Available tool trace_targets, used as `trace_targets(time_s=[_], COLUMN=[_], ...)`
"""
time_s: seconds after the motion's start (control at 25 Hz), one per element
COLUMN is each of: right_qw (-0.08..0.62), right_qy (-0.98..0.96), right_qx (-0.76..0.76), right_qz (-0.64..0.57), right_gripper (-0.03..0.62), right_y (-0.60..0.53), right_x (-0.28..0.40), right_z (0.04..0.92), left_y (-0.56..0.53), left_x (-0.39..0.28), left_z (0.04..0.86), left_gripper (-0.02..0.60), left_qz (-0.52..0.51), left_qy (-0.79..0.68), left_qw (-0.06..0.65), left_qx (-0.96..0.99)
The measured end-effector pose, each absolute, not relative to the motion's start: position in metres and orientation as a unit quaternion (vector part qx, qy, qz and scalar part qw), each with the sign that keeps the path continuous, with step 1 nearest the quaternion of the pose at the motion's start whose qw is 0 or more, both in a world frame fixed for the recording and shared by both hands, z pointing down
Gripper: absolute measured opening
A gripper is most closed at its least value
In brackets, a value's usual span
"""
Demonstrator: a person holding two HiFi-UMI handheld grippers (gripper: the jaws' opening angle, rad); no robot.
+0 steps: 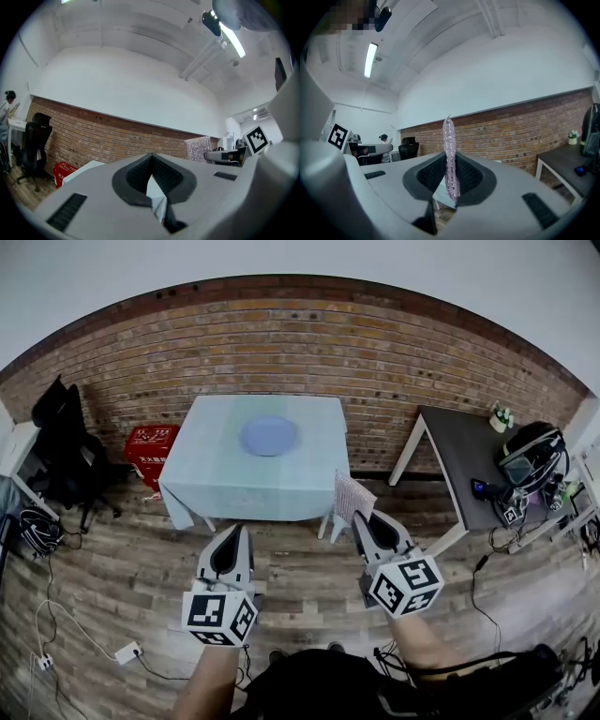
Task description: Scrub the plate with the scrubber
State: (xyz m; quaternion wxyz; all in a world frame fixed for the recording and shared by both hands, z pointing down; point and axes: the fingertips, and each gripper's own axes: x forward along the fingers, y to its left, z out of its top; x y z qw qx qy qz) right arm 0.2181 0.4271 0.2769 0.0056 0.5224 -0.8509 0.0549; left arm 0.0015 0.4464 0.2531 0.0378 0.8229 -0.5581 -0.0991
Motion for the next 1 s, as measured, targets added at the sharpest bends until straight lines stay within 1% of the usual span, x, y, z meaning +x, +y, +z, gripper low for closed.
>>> trace_targets(time_s=[0.36, 0.52, 0.76, 1.0], right_qw=[0.012, 0.016, 0.007, 0.007], right_qy=[-0.842, -0.841, -0.842, -0.846], right_qx=[0.537, 0.538, 0.537, 0.530], right_qz=[0.058, 0.050, 0.045, 0.053], right_gripper=[0.066, 0.066, 0.066, 0.066], right_y=[0.421, 0.419, 0.402, 0.357], right_x=[0.178, 0.169, 0.166, 0.166], right_z=[0.282, 0.283, 0.281, 0.284], left_y=[0.434, 0.429, 0.411, 0.375], left_x=[-0.034, -0.049, -0.046, -0.046], left_z=[0.259, 0.259, 0.271, 0.270], left_gripper=[0.000, 0.000, 0.000, 0.000], left_qz=[-0.097, -0.112, -0.100, -0.094], left_qy=[-0.539, -0.544, -0.531, -0.537], left_qw=[0.038, 0.042, 0.054, 0.048], left_qx=[0.836, 0.830, 0.839, 0.837])
